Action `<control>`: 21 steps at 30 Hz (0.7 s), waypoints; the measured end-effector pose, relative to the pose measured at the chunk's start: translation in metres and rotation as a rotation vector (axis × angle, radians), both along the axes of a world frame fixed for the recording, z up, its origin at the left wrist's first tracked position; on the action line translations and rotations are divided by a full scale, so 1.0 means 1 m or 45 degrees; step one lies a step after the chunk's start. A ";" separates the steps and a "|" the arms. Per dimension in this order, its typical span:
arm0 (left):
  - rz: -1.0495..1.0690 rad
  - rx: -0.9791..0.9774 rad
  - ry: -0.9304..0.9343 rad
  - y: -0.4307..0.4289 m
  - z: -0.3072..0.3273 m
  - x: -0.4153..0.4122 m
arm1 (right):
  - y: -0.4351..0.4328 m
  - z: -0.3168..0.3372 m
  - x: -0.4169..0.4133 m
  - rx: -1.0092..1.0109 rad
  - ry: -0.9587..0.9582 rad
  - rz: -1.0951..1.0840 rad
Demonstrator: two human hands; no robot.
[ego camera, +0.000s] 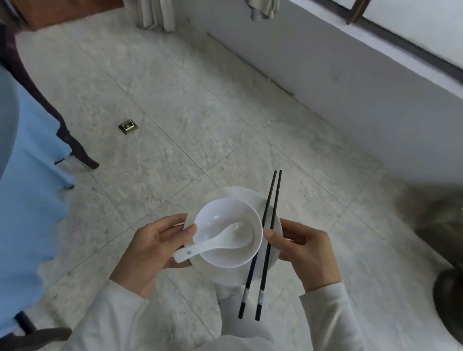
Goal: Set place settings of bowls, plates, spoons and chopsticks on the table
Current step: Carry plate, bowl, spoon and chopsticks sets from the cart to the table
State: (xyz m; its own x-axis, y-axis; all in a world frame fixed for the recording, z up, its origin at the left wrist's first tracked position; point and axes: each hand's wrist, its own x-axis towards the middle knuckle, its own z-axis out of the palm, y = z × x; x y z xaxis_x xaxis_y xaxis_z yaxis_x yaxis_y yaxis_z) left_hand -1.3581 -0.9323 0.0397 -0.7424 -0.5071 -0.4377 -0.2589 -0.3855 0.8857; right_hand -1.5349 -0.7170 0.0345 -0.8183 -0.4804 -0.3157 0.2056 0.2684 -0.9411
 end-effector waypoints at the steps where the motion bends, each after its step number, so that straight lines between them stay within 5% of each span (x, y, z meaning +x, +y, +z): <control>1: 0.029 -0.002 0.000 -0.016 -0.001 -0.019 | -0.020 -0.001 -0.023 -0.002 -0.005 0.020; 21: 0.480 0.013 -0.056 -0.405 0.012 -0.300 | -0.481 0.005 -0.369 0.075 0.024 0.499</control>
State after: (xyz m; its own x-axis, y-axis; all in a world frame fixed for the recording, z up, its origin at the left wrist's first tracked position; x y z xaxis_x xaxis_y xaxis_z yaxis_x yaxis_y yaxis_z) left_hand -1.6582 -1.3376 0.0515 -0.4848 -0.7366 -0.4717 -0.1351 -0.4697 0.8724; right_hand -1.9035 -1.1981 0.0393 -0.5823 -0.7390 -0.3388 0.0597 0.3768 -0.9244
